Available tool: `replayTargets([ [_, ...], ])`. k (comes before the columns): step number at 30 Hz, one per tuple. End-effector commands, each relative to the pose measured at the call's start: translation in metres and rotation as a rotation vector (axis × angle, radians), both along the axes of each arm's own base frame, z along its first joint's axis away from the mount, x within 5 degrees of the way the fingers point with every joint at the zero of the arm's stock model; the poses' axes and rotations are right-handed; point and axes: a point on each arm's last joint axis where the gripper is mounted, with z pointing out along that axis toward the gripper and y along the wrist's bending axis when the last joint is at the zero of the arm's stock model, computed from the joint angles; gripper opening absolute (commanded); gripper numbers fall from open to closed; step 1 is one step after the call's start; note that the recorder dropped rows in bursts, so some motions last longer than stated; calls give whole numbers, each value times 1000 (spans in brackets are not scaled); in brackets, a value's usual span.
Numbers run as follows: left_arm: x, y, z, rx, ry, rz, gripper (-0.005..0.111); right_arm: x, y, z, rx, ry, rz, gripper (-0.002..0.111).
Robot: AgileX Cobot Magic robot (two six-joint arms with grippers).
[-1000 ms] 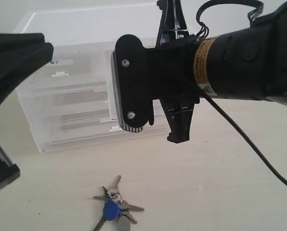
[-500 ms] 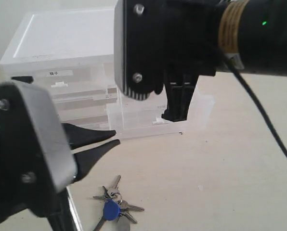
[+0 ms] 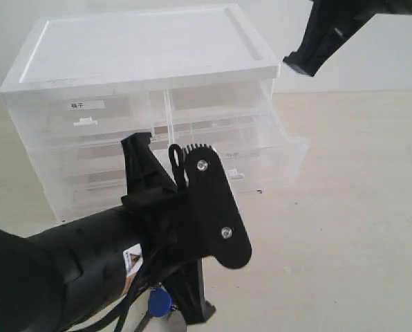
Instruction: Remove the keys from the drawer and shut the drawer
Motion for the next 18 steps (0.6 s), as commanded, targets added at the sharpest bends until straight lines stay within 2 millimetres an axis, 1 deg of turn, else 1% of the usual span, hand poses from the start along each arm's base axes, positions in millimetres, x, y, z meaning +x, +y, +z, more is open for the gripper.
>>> replayTargets([
  [1, 15, -3, -1, 6, -88, 143, 5, 21, -16, 1, 105, -3, -29, 0],
  [4, 19, -9, 6, -35, -74, 144, 5, 32, -22, -5, 108, 6, -41, 0],
  [7, 26, -14, 14, -67, -56, 125, 5, 39, -19, -11, 109, 16, -24, 0],
  [10, 36, -16, 16, -99, 6, 95, 5, 42, -16, -15, 106, 22, -11, 0],
  [13, 43, -13, 18, -107, 7, 116, 5, 42, -16, -14, 96, 15, -9, 0],
  [16, 49, -10, 29, -128, -48, 170, 5, 43, -15, -9, 120, 5, -2, 0],
  [18, 49, -14, 34, -151, -39, 151, 5, 42, -13, -7, 143, 1, 19, 0],
])
